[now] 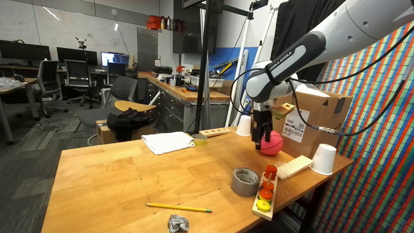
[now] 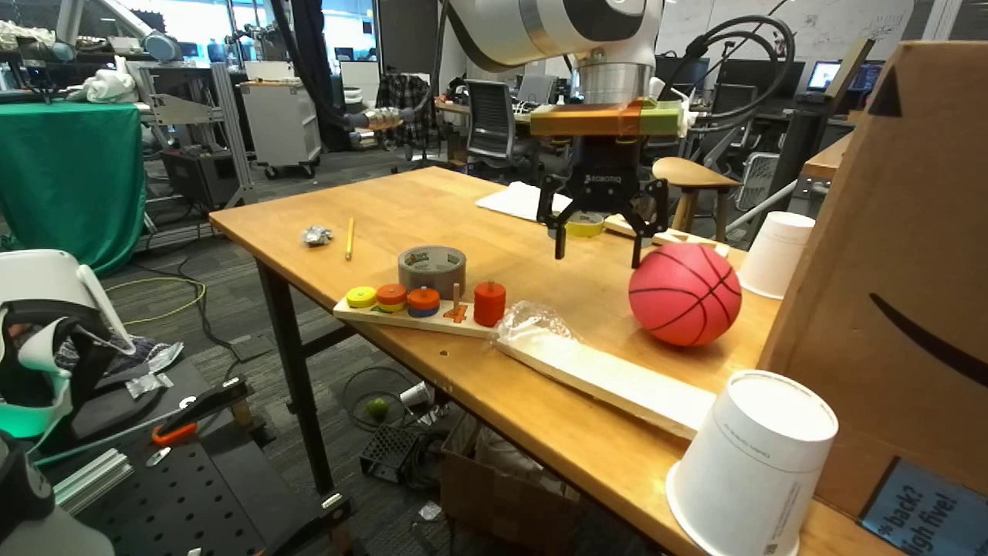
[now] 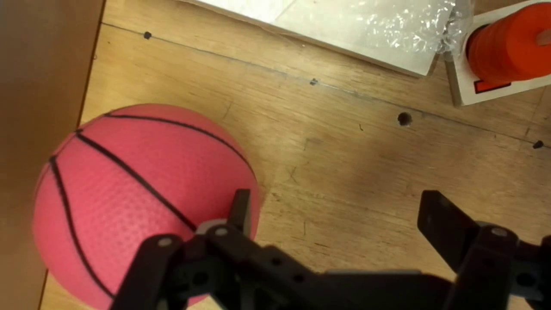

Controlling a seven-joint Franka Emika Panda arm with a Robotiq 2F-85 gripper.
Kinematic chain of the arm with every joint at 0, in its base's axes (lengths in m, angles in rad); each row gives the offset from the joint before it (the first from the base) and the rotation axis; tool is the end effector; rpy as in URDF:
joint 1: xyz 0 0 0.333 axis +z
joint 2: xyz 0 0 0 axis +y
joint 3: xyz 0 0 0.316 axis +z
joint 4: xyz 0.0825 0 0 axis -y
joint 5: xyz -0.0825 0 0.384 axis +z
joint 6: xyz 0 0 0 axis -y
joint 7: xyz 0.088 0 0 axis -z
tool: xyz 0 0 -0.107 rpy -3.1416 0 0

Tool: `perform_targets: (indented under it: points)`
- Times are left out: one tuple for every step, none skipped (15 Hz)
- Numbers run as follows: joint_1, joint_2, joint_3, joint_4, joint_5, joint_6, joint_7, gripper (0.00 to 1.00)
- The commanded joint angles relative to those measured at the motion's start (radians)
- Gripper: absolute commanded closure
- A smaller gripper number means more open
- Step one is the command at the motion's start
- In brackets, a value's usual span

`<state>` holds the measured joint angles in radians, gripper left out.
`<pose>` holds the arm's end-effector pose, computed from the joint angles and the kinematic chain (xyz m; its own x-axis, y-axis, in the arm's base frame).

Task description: Move the basketball to the right.

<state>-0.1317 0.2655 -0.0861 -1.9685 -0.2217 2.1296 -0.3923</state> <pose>0.5773 -0.1359 0.3309 0.9419 0.2824 -0.1820 0.3086 -0.9414 0.1361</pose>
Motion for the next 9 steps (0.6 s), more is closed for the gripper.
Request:
perform_targets:
  points:
    - [0.002,-0.024,-0.011,0.003,-0.041,-0.008,0.027,0.0]
    - [0.005,-0.028,-0.015,0.003,-0.061,-0.008,0.038,0.0]
    - [0.009,-0.032,-0.019,0.002,-0.089,-0.01,0.049,0.0]
    - [0.011,-0.035,-0.022,0.001,-0.119,-0.011,0.06,0.0]
    - [0.014,-0.037,-0.026,-0.002,-0.153,-0.011,0.076,0.0]
    - [0.016,-0.038,-0.029,-0.002,-0.184,-0.011,0.091,0.0]
    - [0.017,-0.04,-0.032,-0.003,-0.212,-0.012,0.107,0.0]
    - [0.017,-0.042,-0.034,-0.004,-0.237,-0.011,0.12,0.0]
    - [0.017,-0.044,-0.036,-0.006,-0.259,-0.012,0.133,0.0]
